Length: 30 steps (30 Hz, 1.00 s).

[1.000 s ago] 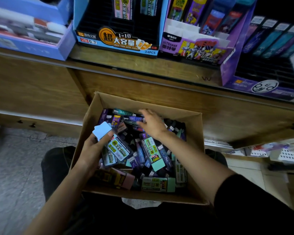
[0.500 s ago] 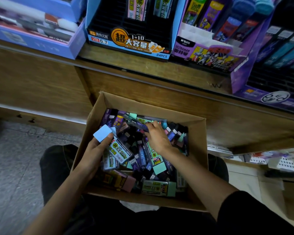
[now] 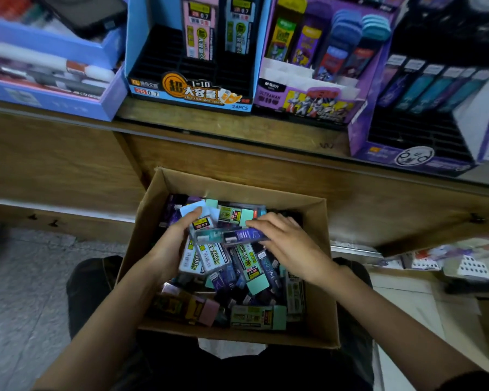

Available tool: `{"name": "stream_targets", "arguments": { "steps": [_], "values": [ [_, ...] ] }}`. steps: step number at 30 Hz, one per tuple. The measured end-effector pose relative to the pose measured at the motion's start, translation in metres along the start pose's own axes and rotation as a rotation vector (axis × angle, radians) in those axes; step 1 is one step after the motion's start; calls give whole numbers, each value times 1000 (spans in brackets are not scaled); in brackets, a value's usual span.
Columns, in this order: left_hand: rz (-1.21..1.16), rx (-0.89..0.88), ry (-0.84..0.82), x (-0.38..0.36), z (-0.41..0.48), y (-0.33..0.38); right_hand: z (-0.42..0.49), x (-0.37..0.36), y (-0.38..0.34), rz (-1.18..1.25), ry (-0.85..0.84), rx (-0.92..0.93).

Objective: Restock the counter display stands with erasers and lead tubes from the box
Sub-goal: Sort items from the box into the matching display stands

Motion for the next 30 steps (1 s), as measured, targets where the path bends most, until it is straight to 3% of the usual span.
{"name": "stream_targets", "arguments": {
  "steps": [4,11,13,16,20,30],
  "values": [
    [150,-81,-178,-16,-10,8,3,15,-3,-103,-26,77],
    [186,-236,-202,-40,-24,16,3,36,-5,-211,127,106],
    [191,-280,-189,-45,-27,18,-3,42,-2,-2,269,-41],
    [133,-327,-161,-54,-34,24,-15,50,4,617,485,-415],
    [119,-379,-193,-70,-42,31,-21,51,1,1461,507,-564],
    [158,-417,-336,-101,-53,44,-39,113,10,1306,632,-468]
  ]
}}
Point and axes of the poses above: each hand's wrist, its own z-axis towards the middle knuckle, its own x-axis out of the back of the hand, y = z × x, the point moved 3 cm from there along z, towards the middle knuckle, and after that the axes turned 5 degrees about z, right-handed, at the moved point
